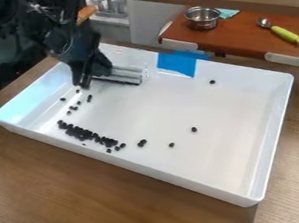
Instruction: Sweep into pile
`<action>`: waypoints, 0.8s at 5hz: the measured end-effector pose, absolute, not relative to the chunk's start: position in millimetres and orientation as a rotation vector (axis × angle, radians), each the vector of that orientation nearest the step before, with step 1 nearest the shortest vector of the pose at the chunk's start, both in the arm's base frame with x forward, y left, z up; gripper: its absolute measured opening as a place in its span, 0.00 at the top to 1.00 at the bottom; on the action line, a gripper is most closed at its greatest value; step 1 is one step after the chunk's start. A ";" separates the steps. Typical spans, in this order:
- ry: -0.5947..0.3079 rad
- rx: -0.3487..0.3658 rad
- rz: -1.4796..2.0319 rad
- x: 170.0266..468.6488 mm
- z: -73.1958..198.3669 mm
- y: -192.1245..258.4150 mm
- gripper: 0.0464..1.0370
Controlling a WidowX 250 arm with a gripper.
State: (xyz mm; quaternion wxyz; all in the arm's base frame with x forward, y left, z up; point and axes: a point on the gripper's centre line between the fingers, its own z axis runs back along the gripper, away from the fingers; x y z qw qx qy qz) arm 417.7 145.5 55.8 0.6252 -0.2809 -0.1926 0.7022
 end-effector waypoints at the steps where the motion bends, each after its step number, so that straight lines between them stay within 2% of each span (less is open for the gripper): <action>1: -0.421 -0.662 1.662 398.5 57.3 149.4 0.94; 2: -0.369 -0.663 1.720 373.2 59.3 153.2 0.94; 4: -0.218 -0.622 1.788 313.1 59.5 144.2 0.94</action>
